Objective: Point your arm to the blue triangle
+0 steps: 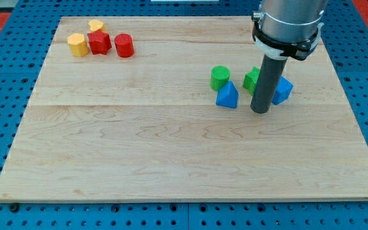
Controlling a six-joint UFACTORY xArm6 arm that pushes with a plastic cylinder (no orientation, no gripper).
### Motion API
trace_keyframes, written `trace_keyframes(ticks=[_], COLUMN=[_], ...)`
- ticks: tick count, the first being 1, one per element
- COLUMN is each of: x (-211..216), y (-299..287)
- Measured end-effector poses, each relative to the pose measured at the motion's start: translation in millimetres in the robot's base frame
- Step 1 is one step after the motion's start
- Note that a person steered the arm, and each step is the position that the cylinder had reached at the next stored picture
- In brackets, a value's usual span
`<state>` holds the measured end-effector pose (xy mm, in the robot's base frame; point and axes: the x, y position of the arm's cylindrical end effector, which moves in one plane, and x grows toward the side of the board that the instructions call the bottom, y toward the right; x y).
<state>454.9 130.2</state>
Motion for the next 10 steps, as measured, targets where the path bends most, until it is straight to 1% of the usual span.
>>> trace_keyframes(ticks=[4, 5, 7, 9, 10], x=[0, 3, 4, 4, 6], y=[11, -14, -124, -258, -281])
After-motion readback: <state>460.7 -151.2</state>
